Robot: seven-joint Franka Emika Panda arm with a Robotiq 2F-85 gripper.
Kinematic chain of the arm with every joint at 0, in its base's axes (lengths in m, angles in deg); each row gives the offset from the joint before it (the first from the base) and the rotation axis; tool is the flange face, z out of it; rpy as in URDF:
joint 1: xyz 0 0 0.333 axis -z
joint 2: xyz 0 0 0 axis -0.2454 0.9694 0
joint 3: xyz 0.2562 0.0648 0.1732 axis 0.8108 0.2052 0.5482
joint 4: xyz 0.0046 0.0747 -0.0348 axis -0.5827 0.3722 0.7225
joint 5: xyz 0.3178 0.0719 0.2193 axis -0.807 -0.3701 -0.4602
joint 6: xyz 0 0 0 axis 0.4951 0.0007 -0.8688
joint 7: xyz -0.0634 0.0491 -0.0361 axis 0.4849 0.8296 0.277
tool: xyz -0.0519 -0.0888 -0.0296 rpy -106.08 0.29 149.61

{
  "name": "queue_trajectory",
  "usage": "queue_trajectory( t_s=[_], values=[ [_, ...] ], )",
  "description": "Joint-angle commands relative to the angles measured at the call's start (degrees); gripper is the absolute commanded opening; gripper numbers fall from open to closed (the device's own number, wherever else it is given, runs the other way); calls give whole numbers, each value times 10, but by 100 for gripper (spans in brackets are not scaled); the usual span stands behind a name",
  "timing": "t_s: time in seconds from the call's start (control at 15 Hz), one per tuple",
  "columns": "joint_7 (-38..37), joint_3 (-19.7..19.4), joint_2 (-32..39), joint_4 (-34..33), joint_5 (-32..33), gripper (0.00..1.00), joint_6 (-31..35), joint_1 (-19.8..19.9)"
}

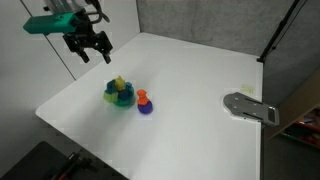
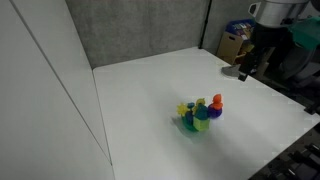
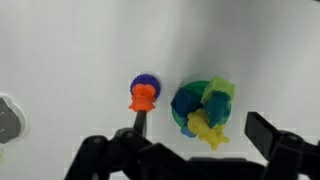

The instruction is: Pick up the green toy from the green bowl and put it on the table

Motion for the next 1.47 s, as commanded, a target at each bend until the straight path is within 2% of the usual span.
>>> queue_trajectory(
  t_s=[0.0, 0.33, 0.8, 1.4],
  values=[
    [-28, 3, 41, -18, -34, 100, 43, -5],
    [-37, 6, 95, -18, -71, 100, 116, -12],
    [-132, 6, 150, -10, -43, 100, 161, -34],
    [-148, -3, 223, -20, -48, 100, 237, -45]
  ],
)
